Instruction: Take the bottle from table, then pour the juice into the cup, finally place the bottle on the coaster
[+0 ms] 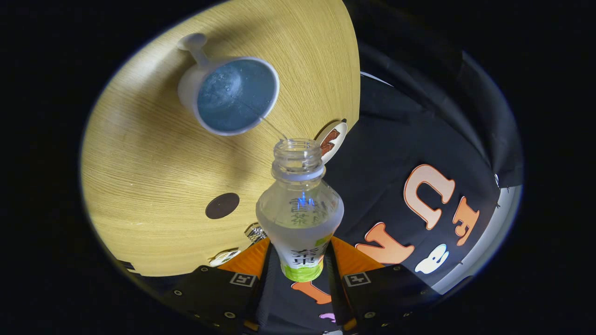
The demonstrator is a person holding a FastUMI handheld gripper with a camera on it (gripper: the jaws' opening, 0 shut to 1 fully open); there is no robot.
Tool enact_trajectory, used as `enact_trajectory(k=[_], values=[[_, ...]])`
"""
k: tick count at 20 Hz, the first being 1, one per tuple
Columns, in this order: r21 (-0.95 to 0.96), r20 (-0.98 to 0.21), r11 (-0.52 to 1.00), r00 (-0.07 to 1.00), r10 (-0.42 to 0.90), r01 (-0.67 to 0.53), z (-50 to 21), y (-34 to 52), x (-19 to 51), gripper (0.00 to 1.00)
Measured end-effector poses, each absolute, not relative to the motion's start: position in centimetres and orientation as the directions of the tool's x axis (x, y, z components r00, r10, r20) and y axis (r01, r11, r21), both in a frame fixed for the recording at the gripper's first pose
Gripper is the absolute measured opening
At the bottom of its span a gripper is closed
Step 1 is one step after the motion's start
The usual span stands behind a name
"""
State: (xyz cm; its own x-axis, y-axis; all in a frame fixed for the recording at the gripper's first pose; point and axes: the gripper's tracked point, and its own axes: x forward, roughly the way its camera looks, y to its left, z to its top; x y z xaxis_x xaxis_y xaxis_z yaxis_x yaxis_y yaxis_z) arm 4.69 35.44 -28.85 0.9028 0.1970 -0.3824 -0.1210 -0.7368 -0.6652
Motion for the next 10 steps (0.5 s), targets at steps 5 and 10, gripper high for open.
enact_trajectory(k=[5,10], values=[[-0.717,-0.409,-0.673,0.892,0.192,-0.183,-30.0,34.6,4.2,0.54],[-0.799,-0.434,-0.537,0.877,0.205,-0.27,-31.6,33.8,3.5,0.54]])
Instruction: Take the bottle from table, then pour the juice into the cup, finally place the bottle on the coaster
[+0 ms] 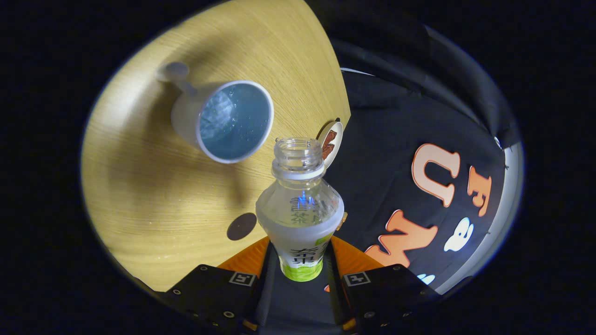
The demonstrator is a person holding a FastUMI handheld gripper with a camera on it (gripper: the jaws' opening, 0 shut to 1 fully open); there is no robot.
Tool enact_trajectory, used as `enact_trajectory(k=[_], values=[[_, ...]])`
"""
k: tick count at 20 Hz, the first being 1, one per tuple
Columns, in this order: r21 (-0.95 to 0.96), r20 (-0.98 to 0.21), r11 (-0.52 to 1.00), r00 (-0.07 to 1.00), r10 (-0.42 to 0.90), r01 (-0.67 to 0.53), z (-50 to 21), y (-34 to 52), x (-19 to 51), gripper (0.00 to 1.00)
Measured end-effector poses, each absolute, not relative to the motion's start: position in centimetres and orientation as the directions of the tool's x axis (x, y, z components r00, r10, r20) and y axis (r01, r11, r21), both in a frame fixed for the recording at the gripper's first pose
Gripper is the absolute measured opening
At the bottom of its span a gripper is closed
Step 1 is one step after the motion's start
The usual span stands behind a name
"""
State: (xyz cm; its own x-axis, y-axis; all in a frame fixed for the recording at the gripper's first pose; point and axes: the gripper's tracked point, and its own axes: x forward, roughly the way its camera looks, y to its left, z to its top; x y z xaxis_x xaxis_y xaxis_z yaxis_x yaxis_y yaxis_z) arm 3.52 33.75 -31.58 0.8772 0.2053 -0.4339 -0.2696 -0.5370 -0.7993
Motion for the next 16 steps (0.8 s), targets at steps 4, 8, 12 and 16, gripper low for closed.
enact_trajectory(k=[4,8,12,16], values=[[-0.85,-0.49,-0.324,0.85,0.193,-0.416,-32.9,32.9,2.7,0.54],[-0.851,-0.525,-0.126,0.825,0.209,-0.509,-33.2,32.6,2.4,0.54],[-0.814,-0.544,0.077,0.802,0.247,-0.576,-33.3,32.4,2.2,0.54],[-0.736,-0.57,0.265,0.781,0.256,-0.623,-33.5,30.8,2.8,0.54]])
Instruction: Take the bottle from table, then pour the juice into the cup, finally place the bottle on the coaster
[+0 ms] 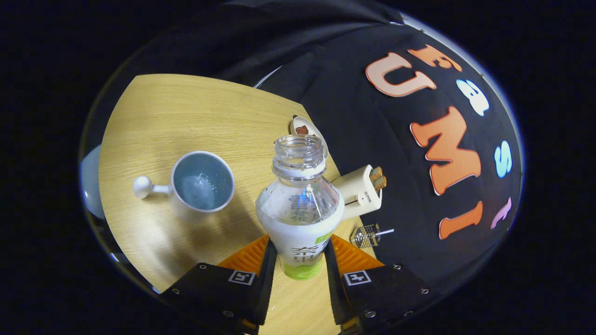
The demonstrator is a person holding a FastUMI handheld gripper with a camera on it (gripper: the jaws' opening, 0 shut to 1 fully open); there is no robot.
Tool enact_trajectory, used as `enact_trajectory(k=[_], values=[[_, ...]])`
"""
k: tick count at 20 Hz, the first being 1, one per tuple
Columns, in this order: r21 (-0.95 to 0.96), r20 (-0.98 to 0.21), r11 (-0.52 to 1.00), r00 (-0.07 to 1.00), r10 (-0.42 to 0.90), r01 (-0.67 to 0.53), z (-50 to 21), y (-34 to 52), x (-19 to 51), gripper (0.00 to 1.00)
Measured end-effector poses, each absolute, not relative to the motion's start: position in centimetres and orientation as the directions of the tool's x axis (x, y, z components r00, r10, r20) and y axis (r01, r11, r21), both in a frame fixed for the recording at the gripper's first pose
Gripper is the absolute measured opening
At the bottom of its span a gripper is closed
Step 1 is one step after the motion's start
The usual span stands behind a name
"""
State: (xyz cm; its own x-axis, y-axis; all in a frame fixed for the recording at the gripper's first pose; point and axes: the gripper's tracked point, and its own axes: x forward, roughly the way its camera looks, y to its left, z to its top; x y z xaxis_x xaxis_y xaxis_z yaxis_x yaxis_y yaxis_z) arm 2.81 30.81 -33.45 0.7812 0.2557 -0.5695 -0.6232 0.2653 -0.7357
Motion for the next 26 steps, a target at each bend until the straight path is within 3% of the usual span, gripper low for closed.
enact_trajectory(k=[8,13,20,26], values=[[-0.492,-0.601,0.62,0.754,0.266,-0.611,-33.3,26.8,6.3,0.54],[-0.346,-0.584,0.764,0.762,0.279,-0.545,-32.7,25.3,8.9,0.54],[-0.109,-0.538,0.875,0.768,0.347,-0.471,-33.0,26.0,14.1,0.54],[-0.095,-0.536,0.894,0.779,0.325,-0.438,-35.1,24.6,18.2,0.54]])
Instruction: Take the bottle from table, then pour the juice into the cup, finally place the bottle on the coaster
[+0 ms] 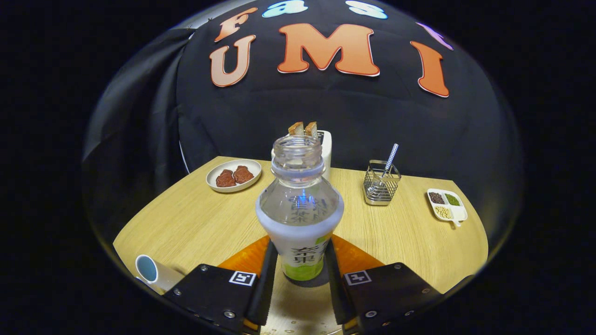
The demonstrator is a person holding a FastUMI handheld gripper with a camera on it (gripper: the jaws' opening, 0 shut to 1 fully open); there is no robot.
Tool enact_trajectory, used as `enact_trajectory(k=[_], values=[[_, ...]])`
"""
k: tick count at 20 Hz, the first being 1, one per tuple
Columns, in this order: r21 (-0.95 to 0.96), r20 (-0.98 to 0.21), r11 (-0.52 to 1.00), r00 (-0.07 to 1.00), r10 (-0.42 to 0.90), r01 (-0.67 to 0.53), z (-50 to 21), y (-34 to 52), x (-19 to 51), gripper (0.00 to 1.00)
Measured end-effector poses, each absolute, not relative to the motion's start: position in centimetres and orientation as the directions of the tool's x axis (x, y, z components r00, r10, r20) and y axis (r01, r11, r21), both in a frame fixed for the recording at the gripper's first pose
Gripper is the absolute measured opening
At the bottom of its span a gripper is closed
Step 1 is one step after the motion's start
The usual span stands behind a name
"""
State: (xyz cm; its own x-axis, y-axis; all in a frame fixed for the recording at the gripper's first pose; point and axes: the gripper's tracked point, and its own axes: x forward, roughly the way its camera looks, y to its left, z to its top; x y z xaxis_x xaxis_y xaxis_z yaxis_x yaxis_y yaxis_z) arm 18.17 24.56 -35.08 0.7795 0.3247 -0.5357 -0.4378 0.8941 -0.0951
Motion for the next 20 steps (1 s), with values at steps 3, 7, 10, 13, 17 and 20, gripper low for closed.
enact_trajectory(k=[3,7,10,13,17,20], values=[[-0.082,-0.542,0.898,0.776,0.323,-0.431,-36.1,23.9,19.3,0.54],[-0.088,-0.529,0.902,0.787,0.317,-0.422,-36.5,23.4,20.3,0.55],[-0.074,-0.534,0.899,0.778,0.331,-0.433,-37.2,23.8,19.9,0.56],[-0.096,-0.524,0.894,0.786,0.329,-0.438,-37.6,24.0,19.9,0.58],[-0.089,-0.529,0.904,0.789,0.313,-0.418,-37.4,23.9,19.8,0.63],[-0.105,-0.528,0.902,0.792,0.305,-0.418,-37.2,23.7,19.5,0.68]])
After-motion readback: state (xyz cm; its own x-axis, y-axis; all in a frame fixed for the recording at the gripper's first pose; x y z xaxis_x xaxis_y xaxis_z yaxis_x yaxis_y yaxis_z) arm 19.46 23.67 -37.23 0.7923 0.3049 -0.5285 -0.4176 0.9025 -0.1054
